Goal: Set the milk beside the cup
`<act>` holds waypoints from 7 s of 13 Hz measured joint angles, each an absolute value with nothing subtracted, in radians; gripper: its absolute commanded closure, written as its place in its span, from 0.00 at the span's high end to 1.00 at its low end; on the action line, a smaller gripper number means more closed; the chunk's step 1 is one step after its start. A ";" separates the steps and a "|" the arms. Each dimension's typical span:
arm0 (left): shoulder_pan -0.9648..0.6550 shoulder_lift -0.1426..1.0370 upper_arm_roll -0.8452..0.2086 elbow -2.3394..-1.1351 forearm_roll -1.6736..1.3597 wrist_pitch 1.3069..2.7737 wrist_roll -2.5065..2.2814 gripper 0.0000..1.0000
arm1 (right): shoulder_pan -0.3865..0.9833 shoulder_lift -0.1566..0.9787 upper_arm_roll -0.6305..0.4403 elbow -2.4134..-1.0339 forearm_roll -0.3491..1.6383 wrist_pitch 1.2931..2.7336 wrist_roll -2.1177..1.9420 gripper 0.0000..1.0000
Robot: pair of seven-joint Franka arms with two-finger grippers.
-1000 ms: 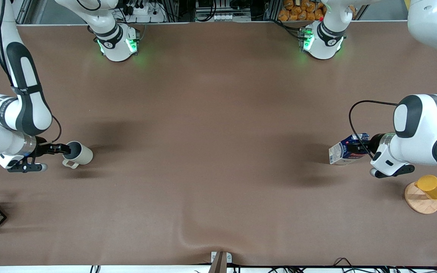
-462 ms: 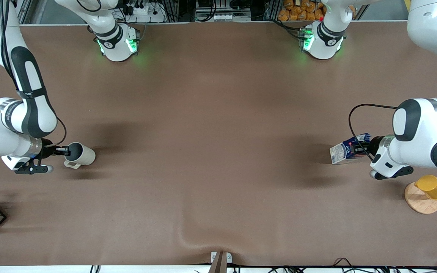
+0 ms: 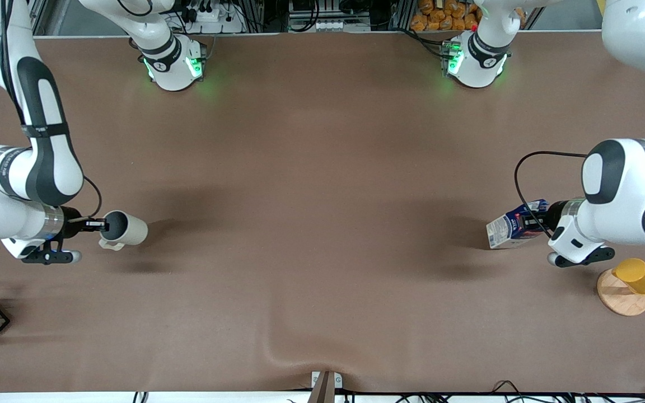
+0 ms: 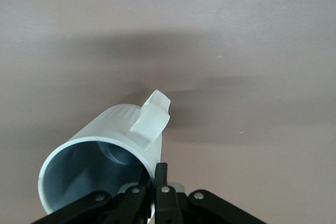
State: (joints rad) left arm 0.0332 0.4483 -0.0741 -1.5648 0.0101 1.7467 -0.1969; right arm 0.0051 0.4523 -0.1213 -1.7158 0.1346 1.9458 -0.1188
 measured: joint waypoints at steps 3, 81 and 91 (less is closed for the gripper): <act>0.028 0.399 -0.107 -1.534 0.010 1.708 -0.197 0.46 | 0.090 0.441 -0.112 -1.690 0.197 1.899 0.073 0.00; -0.581 0.685 -0.299 -1.295 0.010 1.738 -0.861 0.49 | 0.101 0.004 -0.169 -1.653 0.025 1.651 -0.005 1.00; -0.585 0.668 -0.280 -1.273 0.012 1.761 -0.858 1.00 | 0.073 0.068 -0.172 -1.550 0.022 1.593 -0.131 1.00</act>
State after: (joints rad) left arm -0.5851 0.6680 -0.2798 -1.2730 0.0125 1.7608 -0.8583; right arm 0.0731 0.0681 -0.1724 -1.5498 0.0223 1.5927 -0.1313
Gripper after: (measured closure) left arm 0.000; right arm 0.000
